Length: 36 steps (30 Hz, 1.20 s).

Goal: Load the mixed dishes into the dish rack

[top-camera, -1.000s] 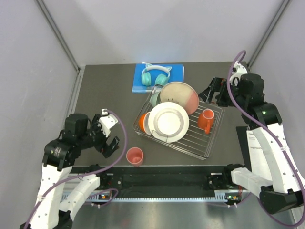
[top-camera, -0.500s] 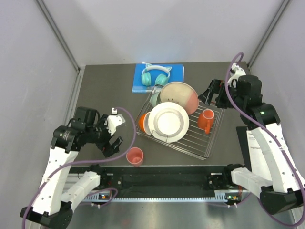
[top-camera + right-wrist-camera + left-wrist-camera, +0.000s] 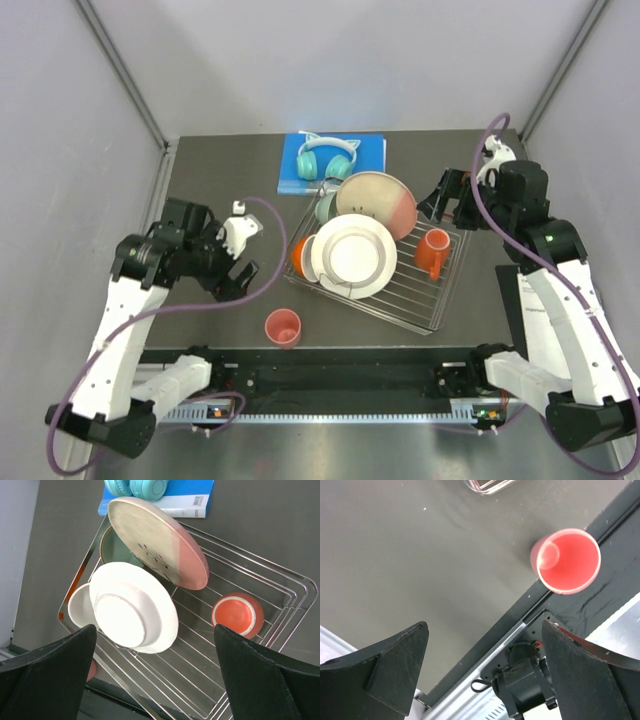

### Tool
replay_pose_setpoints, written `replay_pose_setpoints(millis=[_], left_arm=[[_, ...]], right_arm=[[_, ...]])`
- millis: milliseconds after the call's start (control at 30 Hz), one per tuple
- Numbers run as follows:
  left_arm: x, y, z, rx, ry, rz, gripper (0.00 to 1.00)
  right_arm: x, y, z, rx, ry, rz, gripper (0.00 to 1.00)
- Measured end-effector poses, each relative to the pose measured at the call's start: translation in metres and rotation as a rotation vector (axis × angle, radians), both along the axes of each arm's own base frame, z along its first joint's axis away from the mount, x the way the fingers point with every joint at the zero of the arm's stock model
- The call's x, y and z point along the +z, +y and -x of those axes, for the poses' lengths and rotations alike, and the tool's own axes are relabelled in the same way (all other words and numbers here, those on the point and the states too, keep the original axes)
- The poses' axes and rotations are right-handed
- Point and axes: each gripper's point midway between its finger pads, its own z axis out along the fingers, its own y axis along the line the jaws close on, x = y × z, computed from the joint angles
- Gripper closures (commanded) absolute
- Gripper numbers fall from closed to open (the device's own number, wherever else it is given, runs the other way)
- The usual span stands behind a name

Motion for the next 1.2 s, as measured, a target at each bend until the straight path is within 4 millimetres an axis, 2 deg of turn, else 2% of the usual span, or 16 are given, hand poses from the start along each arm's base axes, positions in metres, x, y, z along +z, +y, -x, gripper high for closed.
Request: replay_pose_setpoints(millis=[133, 167, 233, 300, 333, 433, 600, 633, 733, 833, 933, 1100, 1200], left_arm=[[-0.006, -0.009, -0.022, 0.031, 0.076, 0.003, 0.01], [-0.008, -0.01, -0.022, 0.028, 0.088, 0.006, 0.01], [-0.008, -0.012, -0.019, 0.028, 0.087, 0.022, 0.11], [-0.004, -0.011, -0.013, 0.029, 0.07, 0.035, 0.15], [-0.003, -0.011, -0.01, 0.029, 0.058, 0.04, 0.14], [-0.002, -0.009, -0.003, 0.027, 0.05, 0.041, 0.01], [-0.004, -0.009, -0.001, 0.01, 0.038, 0.01, 0.02], [-0.005, -0.009, 0.0, -0.001, 0.034, -0.001, 0.05], [-0.02, -0.004, 0.006, -0.027, 0.046, -0.044, 0.09], [-0.047, 0.005, 0.016, -0.054, 0.12, -0.107, 0.03], [-0.064, 0.004, 0.019, -0.08, 0.21, -0.136, 0.01], [-0.069, -0.008, 0.015, -0.118, 0.263, -0.116, 0.01], [-0.069, -0.017, 0.019, -0.157, 0.273, -0.109, 0.01]], right_arm=[[0.001, 0.0, 0.001, -0.001, -0.003, -0.001, 0.0], [0.001, 0.0, 0.001, -0.001, -0.003, -0.001, 0.0], [0.001, -0.001, 0.002, -0.002, -0.003, 0.0, 0.0], [0.0, -0.002, 0.004, -0.004, 0.004, 0.003, 0.0], [0.0, -0.002, 0.004, -0.004, 0.006, 0.003, 0.0], [0.0, -0.002, 0.004, -0.004, 0.006, 0.003, 0.0], [-0.001, 0.0, 0.004, -0.002, 0.011, 0.0, 0.0], [-0.001, 0.0, 0.004, -0.001, 0.012, 0.0, 0.0], [-0.003, 0.001, 0.004, 0.001, 0.018, 0.001, 0.0], [-0.004, 0.001, 0.003, 0.002, 0.022, 0.001, 0.01], [-0.004, 0.001, 0.003, 0.001, 0.022, 0.001, 0.0], [-0.005, 0.002, 0.005, 0.004, 0.028, 0.004, 0.0], [-0.007, 0.001, 0.005, -0.001, 0.034, 0.009, 0.0]])
